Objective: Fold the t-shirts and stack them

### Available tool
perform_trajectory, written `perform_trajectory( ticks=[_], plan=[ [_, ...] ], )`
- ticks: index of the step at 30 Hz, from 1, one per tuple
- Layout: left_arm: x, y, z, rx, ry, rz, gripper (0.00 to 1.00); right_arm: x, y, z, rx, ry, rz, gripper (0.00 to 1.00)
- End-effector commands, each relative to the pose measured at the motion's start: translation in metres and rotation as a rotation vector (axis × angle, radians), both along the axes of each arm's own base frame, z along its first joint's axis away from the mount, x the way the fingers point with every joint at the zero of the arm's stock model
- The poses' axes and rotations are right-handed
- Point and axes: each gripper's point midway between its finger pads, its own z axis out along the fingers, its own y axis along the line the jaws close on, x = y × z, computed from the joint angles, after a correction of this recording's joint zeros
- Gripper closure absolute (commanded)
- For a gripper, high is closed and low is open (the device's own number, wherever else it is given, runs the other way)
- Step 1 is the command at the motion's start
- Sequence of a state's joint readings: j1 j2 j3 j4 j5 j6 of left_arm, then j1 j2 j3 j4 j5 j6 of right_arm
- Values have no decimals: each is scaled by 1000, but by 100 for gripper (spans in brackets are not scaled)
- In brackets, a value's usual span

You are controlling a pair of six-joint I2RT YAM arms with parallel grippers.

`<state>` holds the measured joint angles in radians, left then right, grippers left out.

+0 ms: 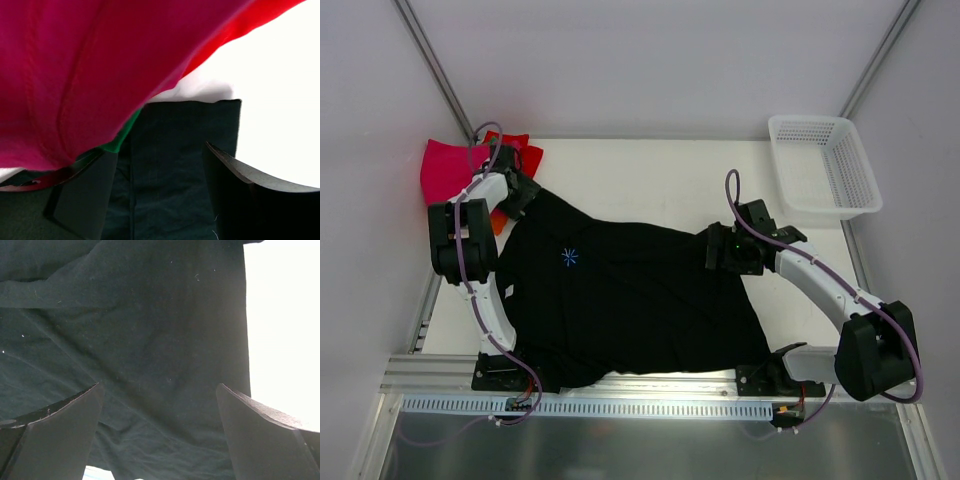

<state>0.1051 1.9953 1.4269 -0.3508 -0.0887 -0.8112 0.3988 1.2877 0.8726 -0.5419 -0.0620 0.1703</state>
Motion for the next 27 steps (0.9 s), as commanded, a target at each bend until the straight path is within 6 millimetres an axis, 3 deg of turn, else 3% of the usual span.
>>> perform_trajectory(
  ticks=[1,7,14,15,20,23,27],
  plan=[
    [-4,-15,0,-51,-20,-19,32,4,2,2,17,-13,7,1],
    [-11,-15,-9,-50,-4,-14,32,3,2,1,18,-6,6,0],
    [-5,-6,-7,-11,-18,2,38,2,1,1,18,-8,4,1],
    [-2,-6,-5,-10,-24,-1,41,3,1,1,18,-8,5,0],
    [14,-13,6,-29,-67,-48,74,3,2,-1,19,1,6,1],
    [20,-15,8,-39,-80,-66,83,3,2,-1,20,3,7,0],
    [23,-18,8,-45,-82,-79,86,3,3,-1,22,4,7,0]
  ],
)
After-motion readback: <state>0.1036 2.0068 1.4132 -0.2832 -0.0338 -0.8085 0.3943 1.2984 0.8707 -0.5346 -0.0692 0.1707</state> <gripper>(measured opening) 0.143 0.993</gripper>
